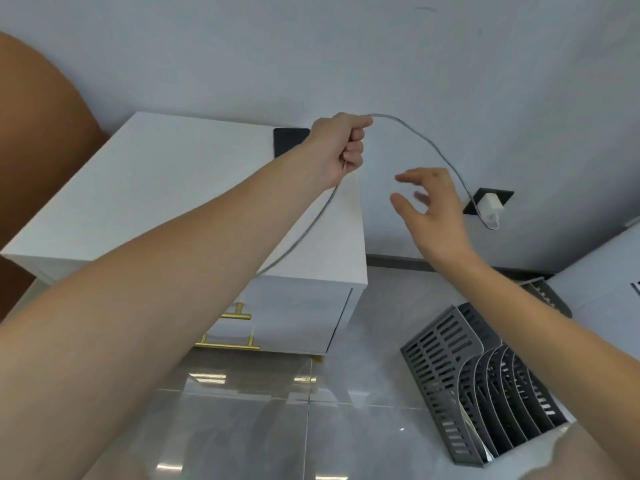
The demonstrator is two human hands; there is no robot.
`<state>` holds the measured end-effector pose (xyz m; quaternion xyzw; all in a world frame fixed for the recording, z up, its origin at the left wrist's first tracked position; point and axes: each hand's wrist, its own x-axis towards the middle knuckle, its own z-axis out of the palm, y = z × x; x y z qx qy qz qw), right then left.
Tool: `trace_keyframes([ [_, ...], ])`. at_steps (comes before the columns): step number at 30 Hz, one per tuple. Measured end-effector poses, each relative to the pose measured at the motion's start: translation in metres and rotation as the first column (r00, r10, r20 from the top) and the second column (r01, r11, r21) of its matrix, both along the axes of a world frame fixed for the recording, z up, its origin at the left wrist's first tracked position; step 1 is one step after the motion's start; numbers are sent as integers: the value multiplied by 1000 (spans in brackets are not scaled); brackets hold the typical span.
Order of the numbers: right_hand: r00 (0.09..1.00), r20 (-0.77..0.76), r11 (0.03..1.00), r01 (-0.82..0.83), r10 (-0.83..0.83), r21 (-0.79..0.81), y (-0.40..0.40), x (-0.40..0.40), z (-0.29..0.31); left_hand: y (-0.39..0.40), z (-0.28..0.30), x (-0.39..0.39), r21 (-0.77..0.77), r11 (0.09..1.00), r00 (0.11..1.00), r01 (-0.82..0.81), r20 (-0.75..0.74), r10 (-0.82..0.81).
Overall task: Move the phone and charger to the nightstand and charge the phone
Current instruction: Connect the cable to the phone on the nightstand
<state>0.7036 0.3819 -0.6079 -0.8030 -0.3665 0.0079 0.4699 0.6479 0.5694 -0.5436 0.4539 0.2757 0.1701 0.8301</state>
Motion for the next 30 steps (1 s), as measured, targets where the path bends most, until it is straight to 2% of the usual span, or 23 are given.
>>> trace_keyframes([
  [2, 973, -228, 999, -37, 44, 35, -1, -14, 5, -8, 1, 11, -34, 999, 1000, -19, 12, 19],
  [4, 893, -429, 991, -106, 132, 84, -1, -24, 8, -16, 3, 21, -42, 999, 1000, -22, 15, 23],
  [8, 737, -618, 961, -180, 273, 209, -2, -38, 14, -27, 3, 37, -24, 1000, 1000, -15, 0, 15],
  [15, 646, -660, 924, -258, 383, 283, -2, -44, 13, -33, 4, 41, 19, 999, 999, -28, -18, 28],
  [19, 603, -691, 917, -272, 399, 292, -3, -46, 11, -30, 3, 33, 204, 979, 998, 10, -61, 3],
  [22, 595, -698, 917, -247, 399, 313, 0, -47, 10, -30, 1, 16, 395, 912, 989, 114, -135, -65],
  [25, 609, -686, 916, -224, 398, 332, 2, -44, 12, -26, -8, -12, 521, 822, 968, 229, -210, -136],
  [27, 625, -675, 917, -207, 392, 341, 1, -39, 13, -21, -16, -36, 557, 796, 965, 237, -233, -124],
  [30, 638, -670, 916, -159, 379, 367, 2, -31, 14, -13, -27, -72, 544, 806, 962, 232, -251, -107],
])
